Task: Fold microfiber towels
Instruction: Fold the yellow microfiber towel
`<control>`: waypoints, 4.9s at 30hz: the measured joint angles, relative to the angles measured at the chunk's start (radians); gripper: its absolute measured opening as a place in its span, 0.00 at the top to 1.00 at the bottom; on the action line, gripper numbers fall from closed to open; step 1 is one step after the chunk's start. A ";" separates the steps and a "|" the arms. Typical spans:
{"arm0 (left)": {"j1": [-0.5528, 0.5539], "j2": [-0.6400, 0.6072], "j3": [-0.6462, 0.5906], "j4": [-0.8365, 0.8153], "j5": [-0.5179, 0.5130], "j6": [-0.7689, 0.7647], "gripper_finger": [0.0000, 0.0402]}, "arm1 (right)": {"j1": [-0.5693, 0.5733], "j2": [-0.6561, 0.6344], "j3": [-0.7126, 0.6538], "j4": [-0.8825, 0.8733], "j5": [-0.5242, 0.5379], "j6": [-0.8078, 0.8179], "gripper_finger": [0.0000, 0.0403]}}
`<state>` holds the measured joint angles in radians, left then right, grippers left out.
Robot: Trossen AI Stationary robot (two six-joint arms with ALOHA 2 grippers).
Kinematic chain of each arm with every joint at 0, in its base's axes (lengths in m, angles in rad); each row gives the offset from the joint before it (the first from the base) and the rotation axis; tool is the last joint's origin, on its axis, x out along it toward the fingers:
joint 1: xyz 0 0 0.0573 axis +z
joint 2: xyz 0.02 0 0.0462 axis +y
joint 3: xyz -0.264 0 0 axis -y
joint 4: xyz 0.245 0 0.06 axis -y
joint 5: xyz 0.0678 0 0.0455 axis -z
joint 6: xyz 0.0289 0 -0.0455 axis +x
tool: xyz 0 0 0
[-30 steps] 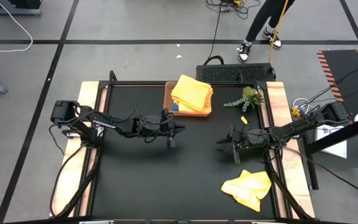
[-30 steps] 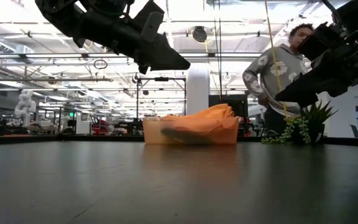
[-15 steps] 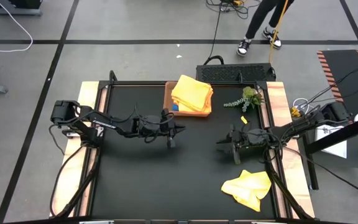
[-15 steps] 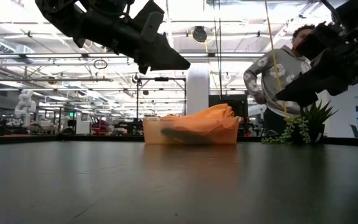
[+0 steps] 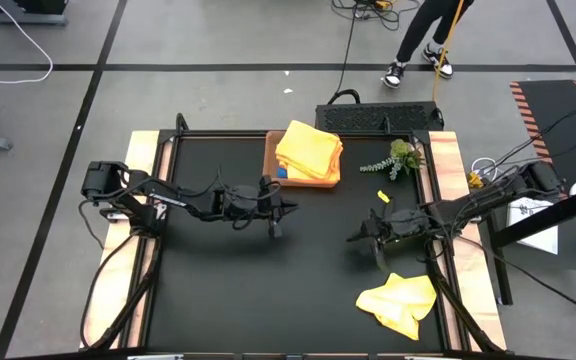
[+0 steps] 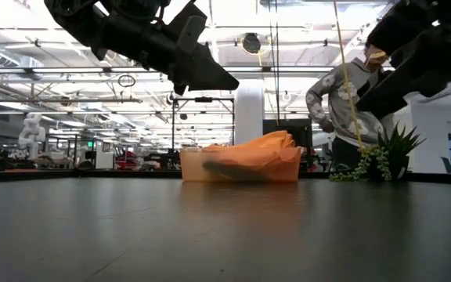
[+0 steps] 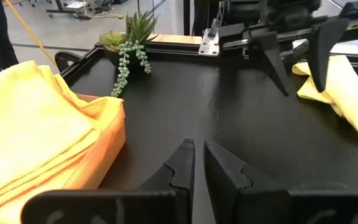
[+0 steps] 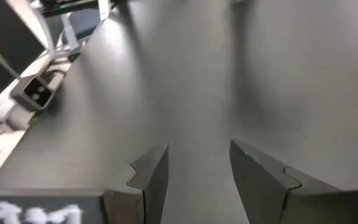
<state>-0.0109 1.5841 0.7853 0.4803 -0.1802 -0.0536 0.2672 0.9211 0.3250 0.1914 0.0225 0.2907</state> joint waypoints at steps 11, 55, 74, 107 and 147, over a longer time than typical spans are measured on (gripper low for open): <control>0.000 0.000 0.000 -0.006 0.000 -0.027 0.91 | 0.132 0.000 0.012 -0.072 0.000 0.104 0.60; 0.000 0.000 0.000 -0.006 -0.001 -0.047 0.91 | 0.321 0.250 0.012 -0.156 -0.211 0.417 0.60; -0.012 0.000 0.000 -0.014 -0.002 -0.061 0.91 | 0.332 0.199 0.012 -0.077 -0.262 0.483 0.66; -0.076 0.000 0.000 0.026 -0.004 -0.089 0.91 | 0.118 0.033 0.012 0.020 0.167 -0.026 1.00; -0.031 0.160 0.003 0.312 0.081 -0.289 0.44 | -0.012 0.045 0.011 0.250 0.246 -0.284 1.00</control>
<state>-0.0423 1.7439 0.7887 0.7927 -0.0997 -0.3430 0.2550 0.9665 0.3363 0.4413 0.2687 0.0071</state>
